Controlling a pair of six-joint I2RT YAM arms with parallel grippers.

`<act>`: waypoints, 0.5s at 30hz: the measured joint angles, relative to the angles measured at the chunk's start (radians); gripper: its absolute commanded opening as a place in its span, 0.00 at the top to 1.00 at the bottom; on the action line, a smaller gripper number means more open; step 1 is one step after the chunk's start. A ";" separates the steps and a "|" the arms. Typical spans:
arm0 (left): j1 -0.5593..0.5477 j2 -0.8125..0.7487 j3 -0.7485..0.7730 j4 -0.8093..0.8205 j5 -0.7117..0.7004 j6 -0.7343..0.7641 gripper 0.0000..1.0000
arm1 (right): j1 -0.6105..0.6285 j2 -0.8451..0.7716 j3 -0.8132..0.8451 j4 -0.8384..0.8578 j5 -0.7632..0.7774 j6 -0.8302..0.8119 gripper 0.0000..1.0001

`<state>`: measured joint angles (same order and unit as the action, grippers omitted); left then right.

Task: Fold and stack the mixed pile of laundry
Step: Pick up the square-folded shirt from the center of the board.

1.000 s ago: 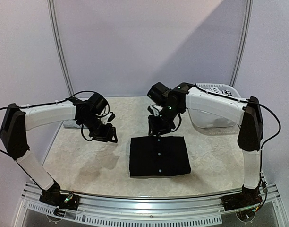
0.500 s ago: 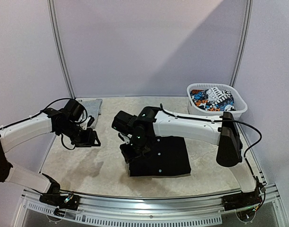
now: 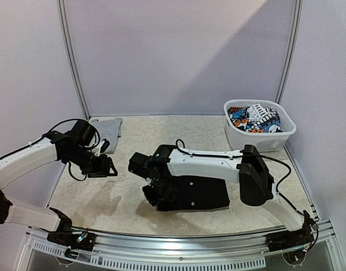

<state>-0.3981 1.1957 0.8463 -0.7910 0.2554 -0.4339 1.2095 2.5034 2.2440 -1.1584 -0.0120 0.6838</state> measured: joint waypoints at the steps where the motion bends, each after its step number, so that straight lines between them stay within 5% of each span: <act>1: 0.000 0.002 0.000 0.000 0.000 0.000 0.45 | 0.002 0.002 0.002 -0.014 0.014 0.004 0.59; 7: 0.000 0.021 0.000 0.002 0.005 0.000 0.46 | 0.029 -0.038 -0.095 -0.063 0.130 0.015 0.66; 15: 0.000 0.055 0.000 0.020 0.018 0.000 0.47 | 0.040 -0.107 -0.236 -0.091 0.204 0.039 0.93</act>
<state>-0.3981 1.2503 0.8459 -0.7708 0.2729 -0.4343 1.2499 2.3966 2.0079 -1.2495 0.1921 0.7227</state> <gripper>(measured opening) 0.534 0.138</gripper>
